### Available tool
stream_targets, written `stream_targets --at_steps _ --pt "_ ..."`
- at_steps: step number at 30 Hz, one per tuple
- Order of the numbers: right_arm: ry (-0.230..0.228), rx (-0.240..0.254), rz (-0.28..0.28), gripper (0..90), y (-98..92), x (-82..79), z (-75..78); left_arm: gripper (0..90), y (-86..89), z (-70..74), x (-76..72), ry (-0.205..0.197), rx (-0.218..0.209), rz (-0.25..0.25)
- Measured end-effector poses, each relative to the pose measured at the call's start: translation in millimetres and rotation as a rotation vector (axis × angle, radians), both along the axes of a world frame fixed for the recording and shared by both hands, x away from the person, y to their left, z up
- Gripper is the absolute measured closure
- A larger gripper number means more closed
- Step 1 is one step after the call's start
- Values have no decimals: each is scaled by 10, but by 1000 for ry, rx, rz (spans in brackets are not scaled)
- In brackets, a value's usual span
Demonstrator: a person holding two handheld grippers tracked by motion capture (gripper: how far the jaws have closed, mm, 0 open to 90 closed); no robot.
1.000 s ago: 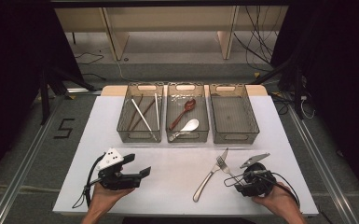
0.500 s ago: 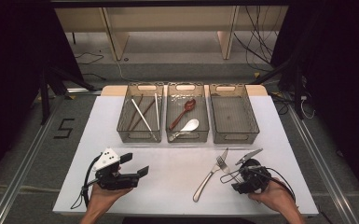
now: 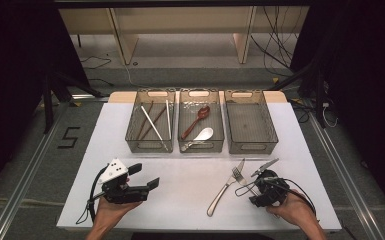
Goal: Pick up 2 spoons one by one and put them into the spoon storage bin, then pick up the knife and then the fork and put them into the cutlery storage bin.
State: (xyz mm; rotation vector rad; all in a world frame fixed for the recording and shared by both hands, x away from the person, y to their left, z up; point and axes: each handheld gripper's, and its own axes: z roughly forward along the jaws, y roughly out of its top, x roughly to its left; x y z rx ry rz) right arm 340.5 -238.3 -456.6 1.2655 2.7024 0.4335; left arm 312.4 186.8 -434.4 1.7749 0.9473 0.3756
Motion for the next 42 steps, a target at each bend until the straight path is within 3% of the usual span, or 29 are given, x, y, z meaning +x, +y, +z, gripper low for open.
stream_targets --at_steps 5,13,20,42 --pt "-1 -36 -9 622 20 12 -1 173 9 0 -10 -2 6 -1" --pt "18 -46 -3 760 49 51 8 173 -9 -7 0 1 12 -4" --pt "28 -61 -8 823 70 88 13 173 -25 -6 -8 -1 22 -10" --pt "23 -95 38 848 131 103 25 175 -24 -14 -13 -8 24 -12"
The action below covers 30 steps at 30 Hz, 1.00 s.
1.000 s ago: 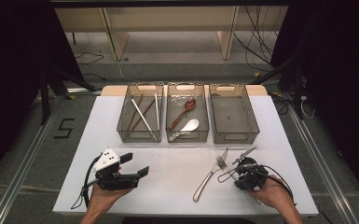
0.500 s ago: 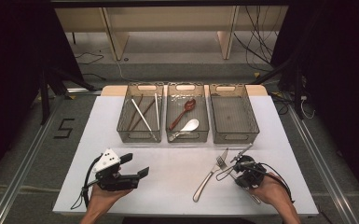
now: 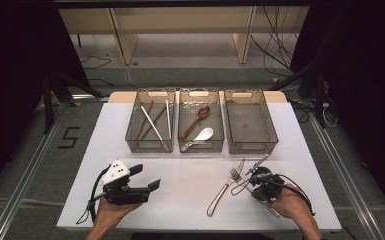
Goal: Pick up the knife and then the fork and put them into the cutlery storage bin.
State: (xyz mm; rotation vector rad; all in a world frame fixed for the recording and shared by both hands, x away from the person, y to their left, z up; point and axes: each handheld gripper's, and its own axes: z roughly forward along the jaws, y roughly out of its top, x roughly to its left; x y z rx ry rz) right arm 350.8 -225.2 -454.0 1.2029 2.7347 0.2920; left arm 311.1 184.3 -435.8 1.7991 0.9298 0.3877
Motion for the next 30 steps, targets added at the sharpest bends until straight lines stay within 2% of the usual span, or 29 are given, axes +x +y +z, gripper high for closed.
stream_targets --at_steps 8,16,24,30 --pt "-26 36 9 848 -20 -14 74 175 3 0 0 -2 -1 4" --pt "-87 113 2 848 -69 11 302 175 24 0 2 -10 -12 12" --pt "-148 171 -23 848 -94 163 509 175 58 -2 3 -18 -25 20" --pt "-170 205 -42 848 -91 297 603 175 84 -5 5 -21 -35 30"
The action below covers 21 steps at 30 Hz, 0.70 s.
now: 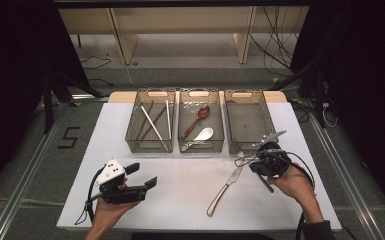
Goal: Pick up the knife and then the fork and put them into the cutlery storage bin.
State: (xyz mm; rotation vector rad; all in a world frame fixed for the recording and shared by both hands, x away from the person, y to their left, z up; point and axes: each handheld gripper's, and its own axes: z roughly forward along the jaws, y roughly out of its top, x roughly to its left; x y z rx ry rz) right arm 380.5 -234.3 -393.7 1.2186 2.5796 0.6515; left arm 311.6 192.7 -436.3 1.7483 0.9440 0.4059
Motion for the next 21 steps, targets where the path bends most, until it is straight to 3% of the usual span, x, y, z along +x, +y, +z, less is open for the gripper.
stream_targets --at_steps 12,21 --pt "-54 59 -41 848 62 239 216 175 -3 -3 2 -2 -6 5" --pt "-73 102 -125 847 61 585 346 175 8 -2 4 -4 -4 6"
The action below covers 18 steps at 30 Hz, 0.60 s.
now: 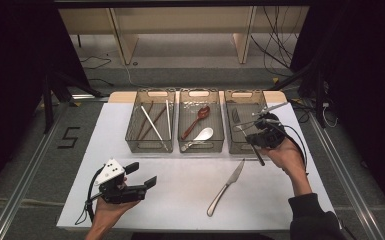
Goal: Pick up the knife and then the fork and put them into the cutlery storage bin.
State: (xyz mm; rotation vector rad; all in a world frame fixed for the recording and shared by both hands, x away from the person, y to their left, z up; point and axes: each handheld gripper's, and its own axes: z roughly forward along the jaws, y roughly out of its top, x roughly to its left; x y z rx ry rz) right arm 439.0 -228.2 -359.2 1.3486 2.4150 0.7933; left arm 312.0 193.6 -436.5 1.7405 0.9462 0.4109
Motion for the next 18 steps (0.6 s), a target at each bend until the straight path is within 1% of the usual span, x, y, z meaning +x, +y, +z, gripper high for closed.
stream_targets --at_steps 3,8,15,18 --pt "-1 0 -21 847 0 109 29 175 5 -1 2 0 -3 1" --pt "7 28 -63 847 16 291 62 175 3 -1 1 -1 -5 0" --pt "31 25 -119 846 56 558 67 175 2 -2 2 0 -13 4" --pt "43 25 -141 846 64 669 44 175 4 -1 1 -1 -13 4"
